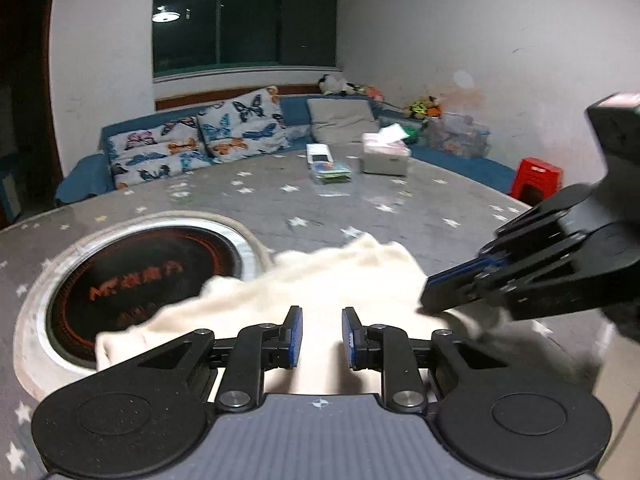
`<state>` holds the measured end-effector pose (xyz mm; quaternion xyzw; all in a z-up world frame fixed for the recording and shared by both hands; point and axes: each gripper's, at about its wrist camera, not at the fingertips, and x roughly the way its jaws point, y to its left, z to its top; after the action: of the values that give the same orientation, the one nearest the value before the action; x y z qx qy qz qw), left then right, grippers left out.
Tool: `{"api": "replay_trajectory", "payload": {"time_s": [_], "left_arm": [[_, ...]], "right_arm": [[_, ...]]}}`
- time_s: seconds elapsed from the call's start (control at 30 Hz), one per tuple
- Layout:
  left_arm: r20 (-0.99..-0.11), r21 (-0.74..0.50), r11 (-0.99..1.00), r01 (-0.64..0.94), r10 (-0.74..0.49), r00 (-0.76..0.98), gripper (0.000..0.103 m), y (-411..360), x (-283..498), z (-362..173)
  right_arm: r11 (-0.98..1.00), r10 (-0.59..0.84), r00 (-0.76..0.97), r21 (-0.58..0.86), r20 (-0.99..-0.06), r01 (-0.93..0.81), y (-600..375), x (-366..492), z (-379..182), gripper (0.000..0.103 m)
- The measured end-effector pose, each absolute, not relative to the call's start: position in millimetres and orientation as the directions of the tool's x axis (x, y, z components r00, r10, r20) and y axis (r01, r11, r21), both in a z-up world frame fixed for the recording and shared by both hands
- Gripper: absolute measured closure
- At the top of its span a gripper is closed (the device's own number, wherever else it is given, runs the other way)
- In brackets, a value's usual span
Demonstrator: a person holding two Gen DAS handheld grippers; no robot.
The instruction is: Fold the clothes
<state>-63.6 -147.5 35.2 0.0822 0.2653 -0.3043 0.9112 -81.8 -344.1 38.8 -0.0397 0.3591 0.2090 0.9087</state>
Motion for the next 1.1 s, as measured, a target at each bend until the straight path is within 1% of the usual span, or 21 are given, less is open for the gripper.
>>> {"api": "replay_trajectory", "payload": {"time_s": [0.07,0.13,0.33,0.47,0.63,0.77,0.97,1.0,1.03,1.07,1.1], "left_arm": [[-0.539,-0.02,0.807,0.59,-0.506,0.674,0.079,-145,-66,32],[-0.545,-0.027,0.813,0.582,-0.5,0.673,0.079,-143,-68,30],[-0.561,-0.051,0.83,0.556,-0.484,0.671,0.078,-135,-74,22],[-0.568,-0.078,0.849,0.522,-0.469,0.677,0.076,-126,-74,16],[-0.56,-0.102,0.871,0.48,-0.45,0.696,0.073,-106,-80,19],[-0.544,-0.134,0.88,0.456,-0.45,0.708,0.073,-84,-83,16],[-0.535,-0.147,0.891,0.429,-0.436,0.723,0.074,-70,-84,19],[-0.538,-0.147,0.895,0.422,-0.43,0.725,0.073,-69,-83,19],[-0.544,-0.143,0.901,0.409,-0.417,0.729,0.069,-67,-82,16],[-0.548,-0.141,0.907,0.397,-0.405,0.731,0.067,-66,-81,14],[-0.543,-0.152,0.905,0.397,-0.412,0.731,0.067,-63,-82,13]], "right_arm": [[0.922,0.343,0.655,0.108,-0.674,-0.372,-347,-84,26,0.097],[0.928,0.344,0.676,0.128,-0.652,-0.35,-350,-88,16,0.097],[0.933,0.34,0.695,0.137,-0.634,-0.332,-354,-92,27,0.096],[0.936,0.327,0.682,0.121,-0.654,-0.332,-354,-91,17,0.097],[0.934,0.328,0.674,0.119,-0.662,-0.337,-354,-88,18,0.097],[0.934,0.325,0.672,0.112,-0.666,-0.34,-353,-88,18,0.097],[0.933,0.324,0.67,0.11,-0.668,-0.342,-353,-88,18,0.096],[0.933,0.325,0.67,0.111,-0.668,-0.341,-353,-88,18,0.096],[0.933,0.325,0.67,0.111,-0.667,-0.341,-353,-88,18,0.096],[0.933,0.324,0.671,0.11,-0.667,-0.342,-353,-88,18,0.096],[0.933,0.323,0.671,0.108,-0.667,-0.342,-352,-88,18,0.096]]}}
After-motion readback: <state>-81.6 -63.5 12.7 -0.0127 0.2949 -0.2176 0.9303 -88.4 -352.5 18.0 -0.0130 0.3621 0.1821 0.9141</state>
